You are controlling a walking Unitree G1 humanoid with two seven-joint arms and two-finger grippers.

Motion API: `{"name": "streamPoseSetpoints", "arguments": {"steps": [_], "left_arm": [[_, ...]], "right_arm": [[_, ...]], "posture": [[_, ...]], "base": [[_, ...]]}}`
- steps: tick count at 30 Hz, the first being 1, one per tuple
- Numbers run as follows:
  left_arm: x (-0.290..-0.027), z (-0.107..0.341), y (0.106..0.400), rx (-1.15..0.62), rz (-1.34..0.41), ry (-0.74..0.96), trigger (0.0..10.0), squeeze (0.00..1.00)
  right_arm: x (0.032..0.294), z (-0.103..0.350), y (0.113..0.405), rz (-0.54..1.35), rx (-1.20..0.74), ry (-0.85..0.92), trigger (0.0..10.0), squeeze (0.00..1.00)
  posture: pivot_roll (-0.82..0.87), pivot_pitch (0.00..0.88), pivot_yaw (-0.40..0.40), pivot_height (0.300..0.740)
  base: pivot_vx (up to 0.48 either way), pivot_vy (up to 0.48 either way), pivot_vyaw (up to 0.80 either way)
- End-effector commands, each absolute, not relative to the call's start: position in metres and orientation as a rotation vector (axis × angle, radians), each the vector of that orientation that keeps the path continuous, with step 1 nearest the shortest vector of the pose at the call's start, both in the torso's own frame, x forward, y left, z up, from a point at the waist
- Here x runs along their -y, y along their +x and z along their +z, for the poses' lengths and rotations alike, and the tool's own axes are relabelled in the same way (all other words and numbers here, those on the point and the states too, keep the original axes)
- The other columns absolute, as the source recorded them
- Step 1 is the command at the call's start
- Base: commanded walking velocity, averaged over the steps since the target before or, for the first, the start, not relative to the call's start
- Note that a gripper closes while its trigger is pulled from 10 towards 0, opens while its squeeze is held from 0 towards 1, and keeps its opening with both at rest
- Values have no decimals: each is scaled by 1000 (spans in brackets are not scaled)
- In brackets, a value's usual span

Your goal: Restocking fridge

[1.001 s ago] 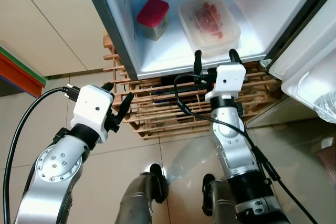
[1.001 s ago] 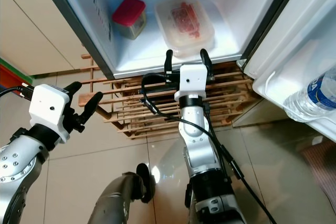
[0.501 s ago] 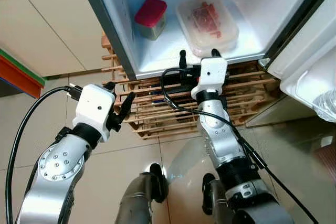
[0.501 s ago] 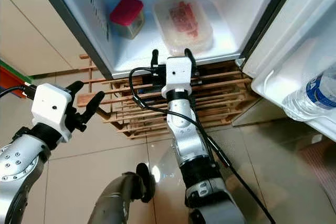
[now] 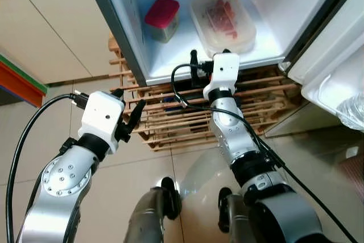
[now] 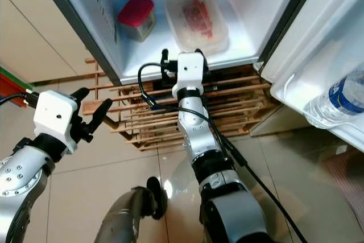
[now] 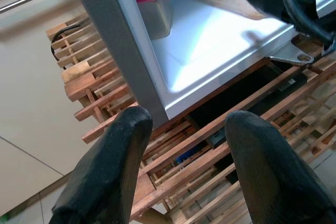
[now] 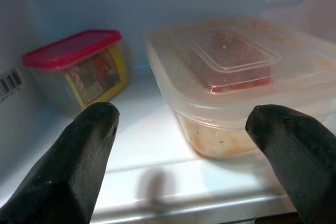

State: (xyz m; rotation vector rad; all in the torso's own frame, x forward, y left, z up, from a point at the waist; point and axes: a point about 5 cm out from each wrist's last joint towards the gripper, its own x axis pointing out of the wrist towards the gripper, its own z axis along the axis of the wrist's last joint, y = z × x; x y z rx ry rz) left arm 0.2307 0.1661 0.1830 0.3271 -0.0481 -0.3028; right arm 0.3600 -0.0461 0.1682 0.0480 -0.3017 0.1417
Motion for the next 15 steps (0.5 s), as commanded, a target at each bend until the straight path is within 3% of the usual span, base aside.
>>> {"name": "streamPoseSetpoints", "arguments": {"steps": [1,15], "left_arm": [[-167,178,229,25,-293,330,10000,0],[-165,175,230,21,-289,332,10000,0]], "right_arm": [[-1,195,352,250,364,156,10000,0],[-12,193,350,292,359,191,10000,0]], "posture": [[196,365,53,725],[188,373,40,725]], "base": [[0,0,0],[0,0,0]]}}
